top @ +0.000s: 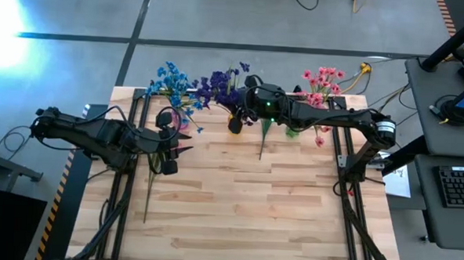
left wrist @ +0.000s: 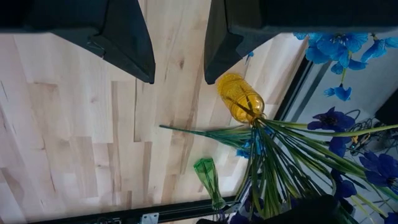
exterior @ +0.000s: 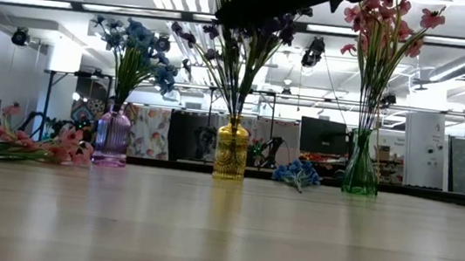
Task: Sort flowers into vase by color
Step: Put the violet flowers into the yellow vase
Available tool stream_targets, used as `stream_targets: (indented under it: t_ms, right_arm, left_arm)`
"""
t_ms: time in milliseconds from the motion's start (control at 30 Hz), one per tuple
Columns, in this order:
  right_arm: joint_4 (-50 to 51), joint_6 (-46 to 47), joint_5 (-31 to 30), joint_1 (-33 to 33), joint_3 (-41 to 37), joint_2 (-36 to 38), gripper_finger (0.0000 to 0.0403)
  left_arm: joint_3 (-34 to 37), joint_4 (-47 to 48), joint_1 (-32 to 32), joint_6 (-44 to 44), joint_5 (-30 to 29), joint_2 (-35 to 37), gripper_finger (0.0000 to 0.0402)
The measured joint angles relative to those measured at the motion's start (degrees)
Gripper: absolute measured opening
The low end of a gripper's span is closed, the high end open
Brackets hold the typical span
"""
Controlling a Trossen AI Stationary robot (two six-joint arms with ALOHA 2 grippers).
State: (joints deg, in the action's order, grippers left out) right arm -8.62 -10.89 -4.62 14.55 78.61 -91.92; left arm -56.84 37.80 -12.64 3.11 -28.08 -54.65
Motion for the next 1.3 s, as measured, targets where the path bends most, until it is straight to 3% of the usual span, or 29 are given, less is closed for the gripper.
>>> stream_targets:
  t_ms: [233, 733, 1000, 1300]
  right_arm:
    - [1.5, 1.8, -3.4, 0.0, 0.0, 0.4, 0.0136]
    - [2.8, 6.6, -3.4, 0.0, 0.0, 1.7, 0.0231]
    - [4.2, 7.2, -3.0, -0.1, 0.0, 3.6, 0.0261]
    - [5.5, 6.6, -2.9, -1.2, 0.0, 5.6, 0.0266]
  left_arm:
    - [0.0, 0.0, 0.0, 0.0, 0.0, 0.0, 0.0123]
    - [0.0, 0.0, 0.0, 0.0, 0.0, 0.0, 0.0123]
    - [0.0, 0.0, 0.0, 0.0, 0.0, 0.0, 0.0123]
    - [0.0, 0.0, 0.0, 0.0, 0.0, 0.0, 0.0123]
